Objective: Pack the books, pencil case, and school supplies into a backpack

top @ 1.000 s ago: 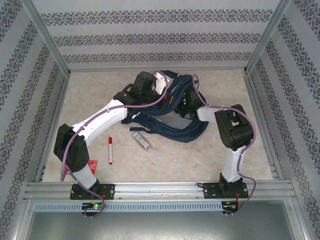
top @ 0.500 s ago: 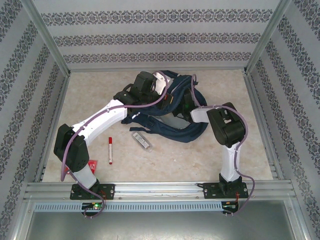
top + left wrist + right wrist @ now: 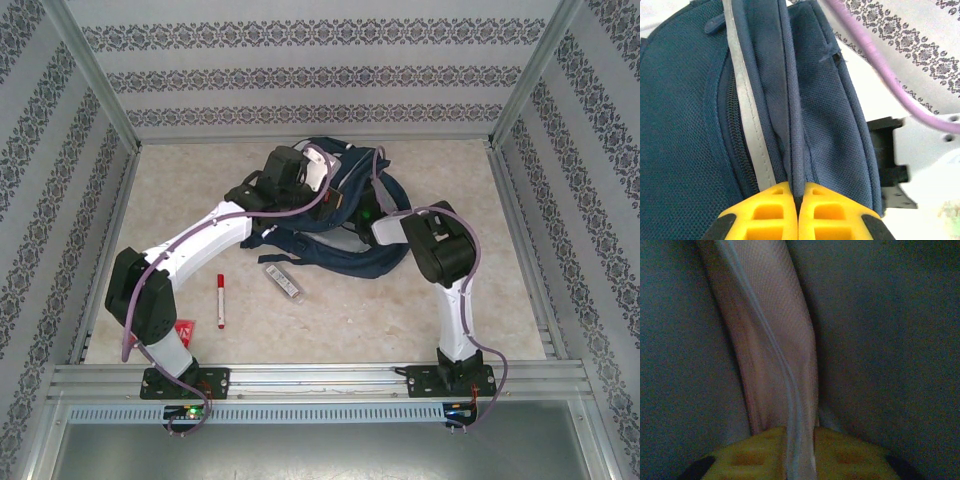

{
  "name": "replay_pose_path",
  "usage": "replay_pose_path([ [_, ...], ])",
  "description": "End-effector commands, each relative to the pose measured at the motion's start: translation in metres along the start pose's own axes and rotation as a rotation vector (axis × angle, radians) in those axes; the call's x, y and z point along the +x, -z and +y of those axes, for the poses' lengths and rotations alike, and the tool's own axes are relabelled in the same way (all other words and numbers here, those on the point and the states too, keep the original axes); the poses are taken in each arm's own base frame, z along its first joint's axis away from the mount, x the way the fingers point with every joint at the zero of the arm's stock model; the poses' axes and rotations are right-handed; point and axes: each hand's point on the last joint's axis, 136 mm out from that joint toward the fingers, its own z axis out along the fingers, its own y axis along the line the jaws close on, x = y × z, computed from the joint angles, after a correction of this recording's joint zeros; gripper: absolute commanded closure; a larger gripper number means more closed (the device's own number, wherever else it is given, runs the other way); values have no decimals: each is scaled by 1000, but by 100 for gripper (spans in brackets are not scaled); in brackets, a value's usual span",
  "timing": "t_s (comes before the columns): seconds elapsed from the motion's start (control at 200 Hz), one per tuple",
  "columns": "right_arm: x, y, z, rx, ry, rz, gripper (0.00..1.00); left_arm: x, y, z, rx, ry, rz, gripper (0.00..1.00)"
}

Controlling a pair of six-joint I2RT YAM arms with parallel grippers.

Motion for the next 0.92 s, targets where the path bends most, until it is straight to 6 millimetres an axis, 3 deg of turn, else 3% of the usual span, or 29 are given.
replay_pose_path([
  [0.0,-6,29,4,23,-3,-31,71,-36,23,-4,23,-46,-139,100],
  [0.18,-10,72,-2,74,-7,-43,65,-16,15,17,-42,-51,-73,100],
  [0.32,-18,106,-13,117,-7,-68,65,-7,10,22,-44,-30,-65,100],
  [0.47,-25,148,-7,111,26,-74,64,3,7,23,-36,-21,-44,100],
  [0.61,-37,195,-6,133,94,-137,62,19,5,19,2,37,0,73],
  [0.804,-68,250,1,153,199,-223,61,13,37,-11,100,138,-52,62],
  [0.914,-70,271,30,198,383,-238,61,21,69,-4,-9,180,-40,55],
])
